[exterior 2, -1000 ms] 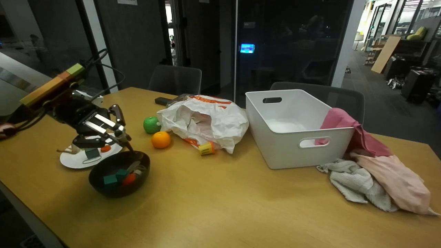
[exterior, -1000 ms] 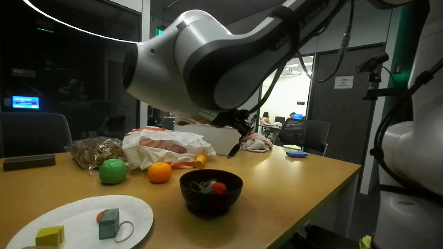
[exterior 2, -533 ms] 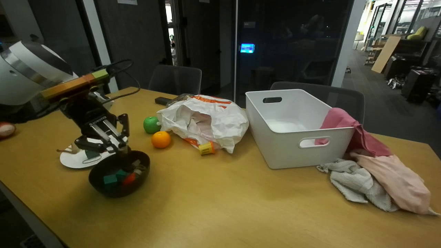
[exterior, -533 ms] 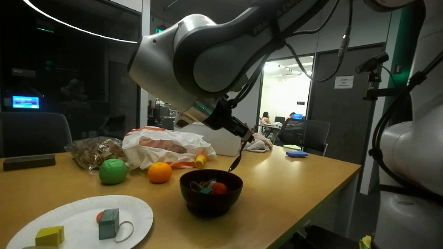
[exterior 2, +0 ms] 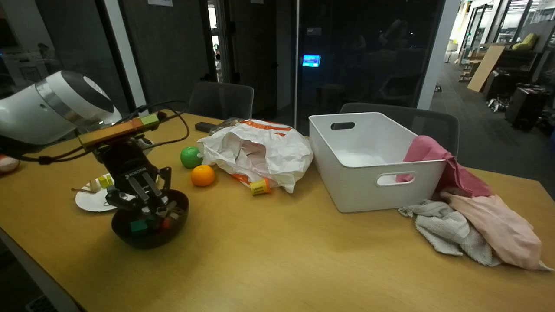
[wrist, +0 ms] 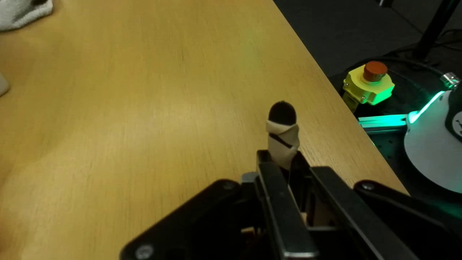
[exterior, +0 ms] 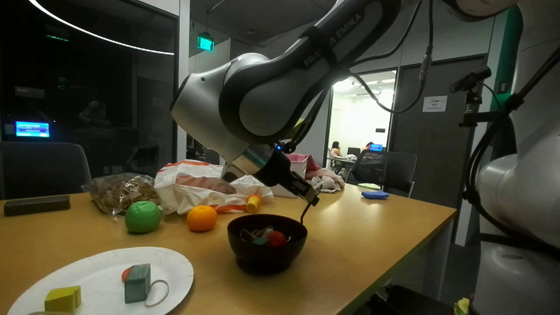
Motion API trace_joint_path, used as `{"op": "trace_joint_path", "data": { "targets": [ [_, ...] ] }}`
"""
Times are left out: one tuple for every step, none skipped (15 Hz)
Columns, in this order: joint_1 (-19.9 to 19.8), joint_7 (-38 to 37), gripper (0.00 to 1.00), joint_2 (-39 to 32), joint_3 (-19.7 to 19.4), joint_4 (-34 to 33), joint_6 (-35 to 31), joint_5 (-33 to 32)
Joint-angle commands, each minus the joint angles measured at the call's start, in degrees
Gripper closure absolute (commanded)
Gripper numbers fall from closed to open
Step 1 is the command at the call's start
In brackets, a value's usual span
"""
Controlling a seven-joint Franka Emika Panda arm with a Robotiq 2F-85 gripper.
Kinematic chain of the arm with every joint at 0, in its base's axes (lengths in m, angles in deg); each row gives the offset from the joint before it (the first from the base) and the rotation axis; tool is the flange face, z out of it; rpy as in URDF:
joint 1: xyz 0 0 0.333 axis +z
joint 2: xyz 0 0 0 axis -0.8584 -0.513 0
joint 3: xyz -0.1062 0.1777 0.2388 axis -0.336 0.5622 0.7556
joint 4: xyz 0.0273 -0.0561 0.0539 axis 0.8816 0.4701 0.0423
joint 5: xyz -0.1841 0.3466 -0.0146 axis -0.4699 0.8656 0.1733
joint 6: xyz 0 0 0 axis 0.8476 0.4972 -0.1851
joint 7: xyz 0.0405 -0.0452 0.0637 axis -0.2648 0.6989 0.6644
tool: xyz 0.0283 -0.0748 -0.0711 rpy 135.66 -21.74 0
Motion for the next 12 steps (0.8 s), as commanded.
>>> {"op": "trace_joint_path", "data": {
  "targets": [
    [-0.2, 1.5, 0.90, -0.5, 0.1, 0.6, -2.5, 2.3],
    [-0.1, 1.4, 0.90, -0.5, 0.3, 0.7, -2.9, 2.9],
    [0.1, 1.6, 0.90, -0.3, 0.5, 0.7, -3.3, 3.7],
    [0.2, 1.6, 0.90, 0.1, 0.7, 0.8, -4.1, 4.5],
    [0.4, 1.7, 0.90, 0.5, 1.0, 0.8, -5.0, 5.2],
    [0.7, 1.7, 0.90, 1.2, 1.4, 1.0, -6.3, 6.0],
    [1.0, 1.5, 0.90, 1.4, 1.7, 1.2, -7.7, 6.2],
    [1.3, 1.2, 0.91, 1.5, 2.0, 1.2, -9.3, 6.2],
    [1.5, 0.3, 0.90, 1.5, 2.3, 1.5, -11.4, 5.4],
    [1.6, -0.2, 0.90, 1.4, 2.4, 1.7, -13.3, 4.6],
    [1.5, -1.0, 0.90, 1.4, 2.5, 2.0, -15.5, 3.9],
    [1.4, -2.1, 0.90, 1.5, 2.4, 2.5, -17.9, 2.5]
  ]
}}
